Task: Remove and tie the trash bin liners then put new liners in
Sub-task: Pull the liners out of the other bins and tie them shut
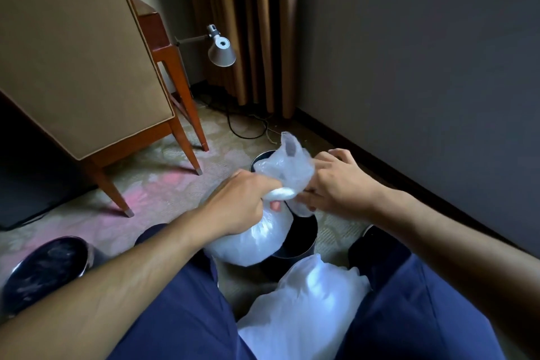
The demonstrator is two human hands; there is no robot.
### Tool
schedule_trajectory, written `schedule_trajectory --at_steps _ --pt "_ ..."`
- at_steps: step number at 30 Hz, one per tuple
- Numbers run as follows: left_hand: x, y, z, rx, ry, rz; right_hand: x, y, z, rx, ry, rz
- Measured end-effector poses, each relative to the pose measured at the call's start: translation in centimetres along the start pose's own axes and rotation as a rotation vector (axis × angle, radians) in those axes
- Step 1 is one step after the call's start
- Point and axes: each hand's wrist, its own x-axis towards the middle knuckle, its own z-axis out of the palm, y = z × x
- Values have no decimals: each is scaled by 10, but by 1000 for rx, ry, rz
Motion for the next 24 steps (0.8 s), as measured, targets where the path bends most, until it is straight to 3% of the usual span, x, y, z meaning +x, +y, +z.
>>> schedule_trajectory --at_steps 4,7,9,11,15,18,21,24 --pt "2 3 0 215 19 37 -2 -5 -8 312 -141 100" --pt "-4 11 -3 178 37 98 -4 -2 -9 441 -148 95" --pt "-8 12 -2 193 34 101 -7 -7 -8 360 -219 123" --pt "-8 9 3 229 47 133 -12 -21 -5 84 -250 183" --pt "-4 12 0 81 -6 133 -14 -37 0 -183 283 -39" --pt "-4 9 -3 -42 -68 149 -5 -29 10 -201 409 -228" --pt "-7 2 -3 217 27 215 -6 -20 15 165 277 -280" --pt "-4 -4 1 593 340 402 -10 -19 14 701 -124 -171"
